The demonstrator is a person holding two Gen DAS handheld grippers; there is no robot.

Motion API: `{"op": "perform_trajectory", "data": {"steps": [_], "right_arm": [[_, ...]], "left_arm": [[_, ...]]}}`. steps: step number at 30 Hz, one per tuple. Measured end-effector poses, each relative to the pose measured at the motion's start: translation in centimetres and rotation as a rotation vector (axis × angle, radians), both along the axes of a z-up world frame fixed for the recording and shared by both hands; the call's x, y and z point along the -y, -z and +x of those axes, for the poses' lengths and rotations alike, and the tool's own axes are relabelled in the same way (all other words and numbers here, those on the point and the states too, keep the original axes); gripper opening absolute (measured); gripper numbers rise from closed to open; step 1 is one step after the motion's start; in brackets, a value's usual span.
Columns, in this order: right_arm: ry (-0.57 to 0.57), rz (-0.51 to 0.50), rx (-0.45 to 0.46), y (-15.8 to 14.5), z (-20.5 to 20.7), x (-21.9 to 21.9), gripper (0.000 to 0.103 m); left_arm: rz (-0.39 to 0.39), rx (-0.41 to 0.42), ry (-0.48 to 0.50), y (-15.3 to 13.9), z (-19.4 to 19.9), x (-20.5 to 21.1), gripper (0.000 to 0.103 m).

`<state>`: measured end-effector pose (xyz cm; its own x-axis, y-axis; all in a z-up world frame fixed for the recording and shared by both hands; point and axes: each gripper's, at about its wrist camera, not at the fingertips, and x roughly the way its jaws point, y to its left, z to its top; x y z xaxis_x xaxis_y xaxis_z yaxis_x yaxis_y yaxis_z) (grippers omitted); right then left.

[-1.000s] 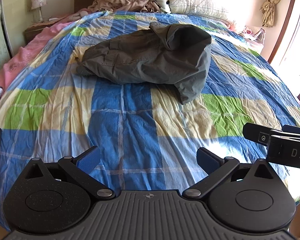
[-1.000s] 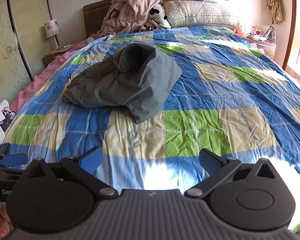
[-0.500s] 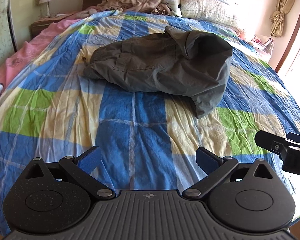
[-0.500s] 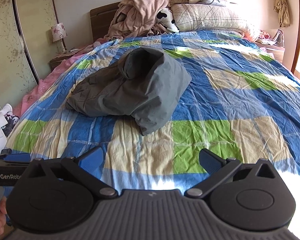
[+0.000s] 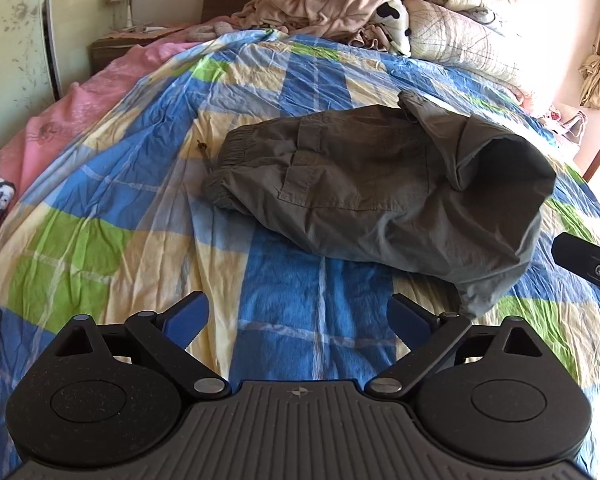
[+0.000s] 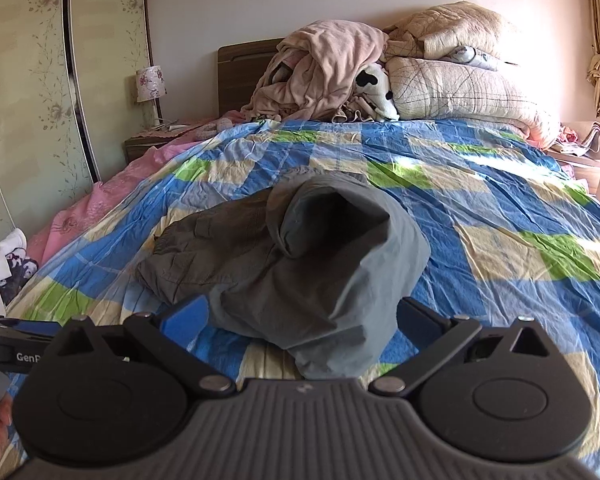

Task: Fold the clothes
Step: 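Grasp the trousers' waistband with the right gripper and lift it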

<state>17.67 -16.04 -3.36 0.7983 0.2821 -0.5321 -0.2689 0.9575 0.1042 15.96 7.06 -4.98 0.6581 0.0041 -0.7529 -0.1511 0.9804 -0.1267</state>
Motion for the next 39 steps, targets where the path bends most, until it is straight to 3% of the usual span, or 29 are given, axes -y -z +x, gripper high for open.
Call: {"op": "perform_trajectory", "data": {"steps": [7,13,21,25,27,29,39], "right_arm": [[-0.022,0.025,0.007,0.4,4.8,-2.1,0.09],[-0.018,0.014,-0.015,1.2,8.0,-3.5,0.087],[0.057,-0.027,-0.033,2.6,12.2,-4.6,0.083],[0.076,-0.046,-0.028,2.9,13.5,-4.9,0.061],[0.079,-0.023,-0.036,3.1,13.7,-4.3,0.041],[0.088,0.0,-0.05,3.1,13.6,-3.4,0.008],[0.142,0.152,-0.006,0.3,7.7,4.7,0.006]], "left_arm": [[-0.009,-0.029,-0.025,1.3,3.4,-1.3,0.09],[-0.047,-0.059,-0.071,2.6,6.2,-3.1,0.087],[-0.077,-0.073,-0.134,3.6,8.5,-4.9,0.088],[-0.068,-0.087,-0.13,4.1,8.8,-4.8,0.088],[-0.067,-0.087,-0.128,4.2,8.8,-4.7,0.088],[-0.067,-0.085,-0.125,4.1,8.7,-4.6,0.088],[-0.064,-0.055,-0.111,2.6,7.8,-3.7,0.088]]}}
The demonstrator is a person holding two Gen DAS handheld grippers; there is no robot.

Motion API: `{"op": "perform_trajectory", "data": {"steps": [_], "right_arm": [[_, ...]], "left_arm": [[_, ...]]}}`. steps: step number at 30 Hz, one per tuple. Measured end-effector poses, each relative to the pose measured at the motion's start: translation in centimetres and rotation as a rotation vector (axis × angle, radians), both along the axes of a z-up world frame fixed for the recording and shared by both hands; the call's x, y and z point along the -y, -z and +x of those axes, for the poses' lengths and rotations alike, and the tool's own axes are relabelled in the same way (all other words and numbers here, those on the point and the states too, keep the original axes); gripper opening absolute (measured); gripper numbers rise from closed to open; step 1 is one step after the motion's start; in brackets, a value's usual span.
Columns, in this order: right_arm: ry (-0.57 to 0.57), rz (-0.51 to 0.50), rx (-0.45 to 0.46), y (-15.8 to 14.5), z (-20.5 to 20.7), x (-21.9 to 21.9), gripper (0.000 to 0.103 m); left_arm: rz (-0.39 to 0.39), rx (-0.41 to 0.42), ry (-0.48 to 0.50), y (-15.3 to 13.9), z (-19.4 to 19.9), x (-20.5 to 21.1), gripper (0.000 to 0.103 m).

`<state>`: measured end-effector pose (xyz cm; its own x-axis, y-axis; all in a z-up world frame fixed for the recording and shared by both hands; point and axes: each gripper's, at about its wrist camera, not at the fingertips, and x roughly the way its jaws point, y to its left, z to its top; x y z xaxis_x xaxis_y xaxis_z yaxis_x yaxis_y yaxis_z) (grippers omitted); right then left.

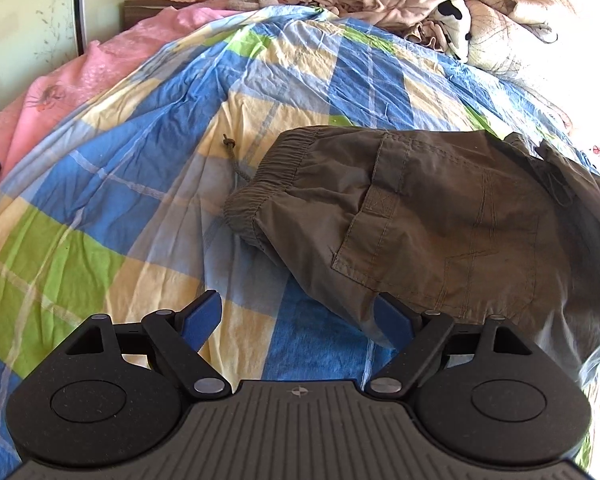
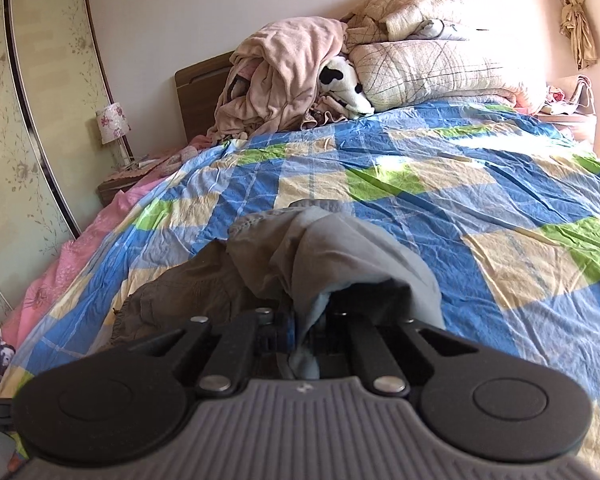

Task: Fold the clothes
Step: 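Grasp the trousers' waistband with the right gripper and lift it, then grasp the waistband with the left gripper while the right gripper holds its edge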

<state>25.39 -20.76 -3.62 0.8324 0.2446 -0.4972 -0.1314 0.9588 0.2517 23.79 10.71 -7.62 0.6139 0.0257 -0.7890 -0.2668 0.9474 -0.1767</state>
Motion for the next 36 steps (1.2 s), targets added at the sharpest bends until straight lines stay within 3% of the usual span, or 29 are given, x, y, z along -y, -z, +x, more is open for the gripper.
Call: {"op": "perform_trajectory", "data": {"steps": [7,11,24,33,36], "right_arm": [[0.032,0.079,-0.066,1.6,-6.7,6.4,0.006],[0.003,0.104,-0.116,3.3,-9.9,7.8,0.006],[-0.125,0.038,-0.236,8.2,-17.1,6.5,0.005],[-0.207,-0.005,-0.283,10.5,-19.2,5.4,0.006],[-0.213,0.003,-0.277,10.5,-19.2,5.7,0.007]], "left_arm": [[0.013,0.019,0.032,-1.6,-0.8,1.9,0.088],[0.024,0.026,0.052,-2.3,-1.1,3.2,0.088],[0.066,0.04,0.146,-4.3,0.3,8.9,0.088],[0.1,0.018,0.233,-4.8,3.1,14.8,0.086],[0.121,-0.009,0.268,-4.2,3.7,17.8,0.081]]}}
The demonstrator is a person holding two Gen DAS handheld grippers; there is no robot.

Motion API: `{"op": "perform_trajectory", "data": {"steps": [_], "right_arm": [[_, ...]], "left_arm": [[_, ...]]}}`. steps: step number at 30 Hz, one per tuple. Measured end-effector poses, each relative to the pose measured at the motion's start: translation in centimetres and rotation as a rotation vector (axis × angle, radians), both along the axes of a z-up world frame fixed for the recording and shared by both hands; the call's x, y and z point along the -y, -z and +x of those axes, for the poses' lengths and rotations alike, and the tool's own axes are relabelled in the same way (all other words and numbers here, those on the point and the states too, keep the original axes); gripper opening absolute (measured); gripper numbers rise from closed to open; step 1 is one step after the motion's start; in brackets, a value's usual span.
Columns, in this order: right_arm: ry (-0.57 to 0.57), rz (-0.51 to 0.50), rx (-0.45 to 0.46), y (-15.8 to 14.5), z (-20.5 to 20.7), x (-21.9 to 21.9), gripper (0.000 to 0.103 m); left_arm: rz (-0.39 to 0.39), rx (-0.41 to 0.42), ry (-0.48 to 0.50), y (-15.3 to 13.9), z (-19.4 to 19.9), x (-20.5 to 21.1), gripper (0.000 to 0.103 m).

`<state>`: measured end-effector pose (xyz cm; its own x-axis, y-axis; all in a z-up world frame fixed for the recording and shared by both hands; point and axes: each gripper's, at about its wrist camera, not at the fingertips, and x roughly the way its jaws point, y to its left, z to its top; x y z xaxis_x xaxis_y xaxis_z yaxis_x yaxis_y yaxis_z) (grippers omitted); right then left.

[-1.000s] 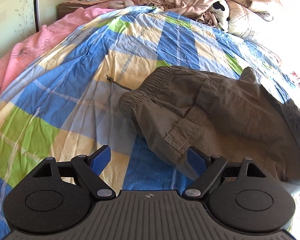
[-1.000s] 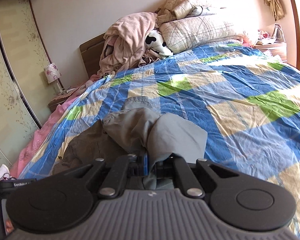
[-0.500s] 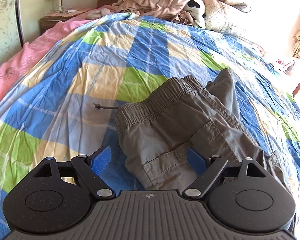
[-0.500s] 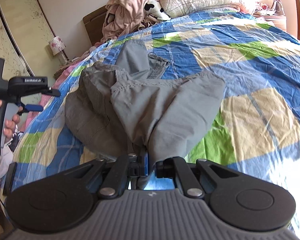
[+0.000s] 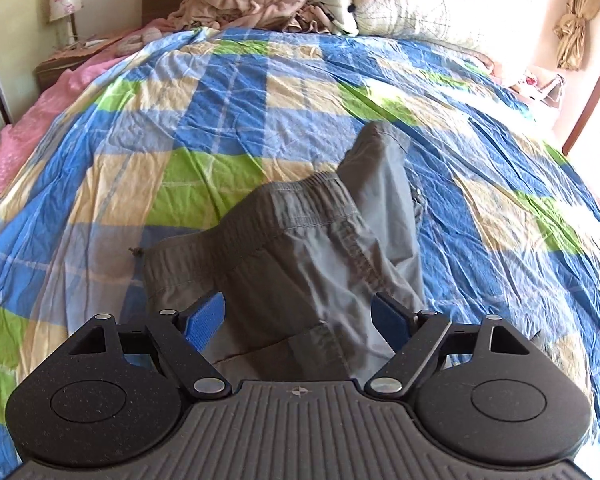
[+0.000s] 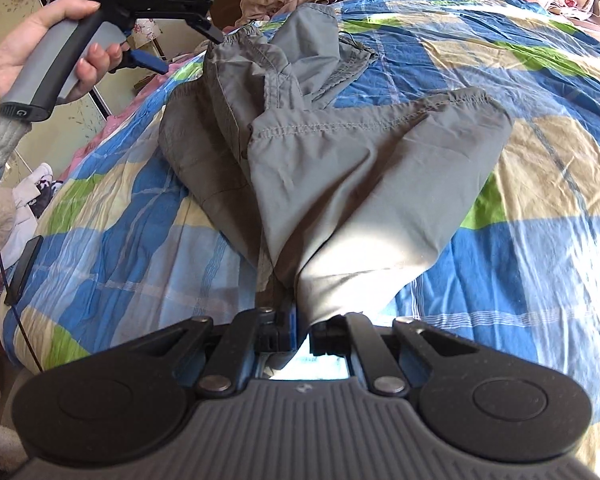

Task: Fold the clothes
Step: 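Grasp the waistband with the left gripper while the right gripper holds its edge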

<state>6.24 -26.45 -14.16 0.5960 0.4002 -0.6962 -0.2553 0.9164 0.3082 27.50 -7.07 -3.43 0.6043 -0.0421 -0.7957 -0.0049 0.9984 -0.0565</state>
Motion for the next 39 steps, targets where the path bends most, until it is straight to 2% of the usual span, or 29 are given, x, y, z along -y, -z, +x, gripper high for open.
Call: {"op": "perform_trajectory", "data": {"steps": [3,9,10,11,12,14,19,21,22,23,24,26,31,33,39], "right_arm": [[0.007,0.04,-0.005,-0.1,0.0,0.6,0.009],[0.036,0.183,-0.033,-0.9,-0.2,2.7,0.014],[0.036,0.197,-0.035,-1.0,-0.3,3.0,0.021],[0.033,0.197,-0.047,-1.1,-0.4,3.2,0.031],[0.027,0.188,-0.064,-1.2,-0.5,3.3,0.034],[0.018,0.176,-0.069,-1.3,-1.1,3.5,0.037],[0.043,0.178,-0.079,-1.2,-1.7,4.5,0.038],[0.048,0.176,-0.073,-1.4,-1.7,4.8,0.039],[0.048,0.175,-0.068,-1.6,-1.6,4.8,0.039],[0.048,0.174,-0.062,-1.8,-1.6,4.8,0.039],[0.046,0.17,-0.054,-2.0,-1.6,4.8,0.039],[0.043,0.163,-0.041,-2.4,-1.7,4.9,0.039],[0.06,0.158,-0.021,-2.7,-1.7,5.8,0.04],[0.078,0.162,-0.011,-2.9,-1.7,6.1,0.04],[0.105,0.168,0.022,-3.9,-1.5,6.5,0.041]], "left_arm": [[0.024,-0.028,0.016,0.9,0.4,2.3,0.073],[0.126,-0.08,0.015,3.1,1.6,5.6,0.073],[0.151,-0.091,0.012,3.4,1.9,6.0,0.073],[0.182,-0.099,0.008,3.8,2.1,6.4,0.074],[0.216,-0.107,0.004,4.1,2.4,6.7,0.075],[0.269,-0.114,-0.002,4.8,2.7,7.2,0.075],[0.344,-0.13,-0.009,5.7,2.9,7.4,0.078],[0.357,-0.13,-0.008,6.0,2.9,7.4,0.072],[0.361,-0.128,-0.006,6.1,2.8,7.3,0.049],[0.359,-0.125,-0.007,6.2,2.7,7.1,0.041],[0.356,-0.121,-0.009,6.2,2.7,6.9,0.04],[0.309,-0.115,-0.011,6.0,2.3,6.0,0.032],[0.07,-0.094,-0.04,4.4,1.0,1.6,0.016],[0.007,-0.094,-0.049,3.8,0.5,0.3,0.012],[-0.061,-0.068,-0.048,2.1,-0.9,-1.8,0.006]]}}
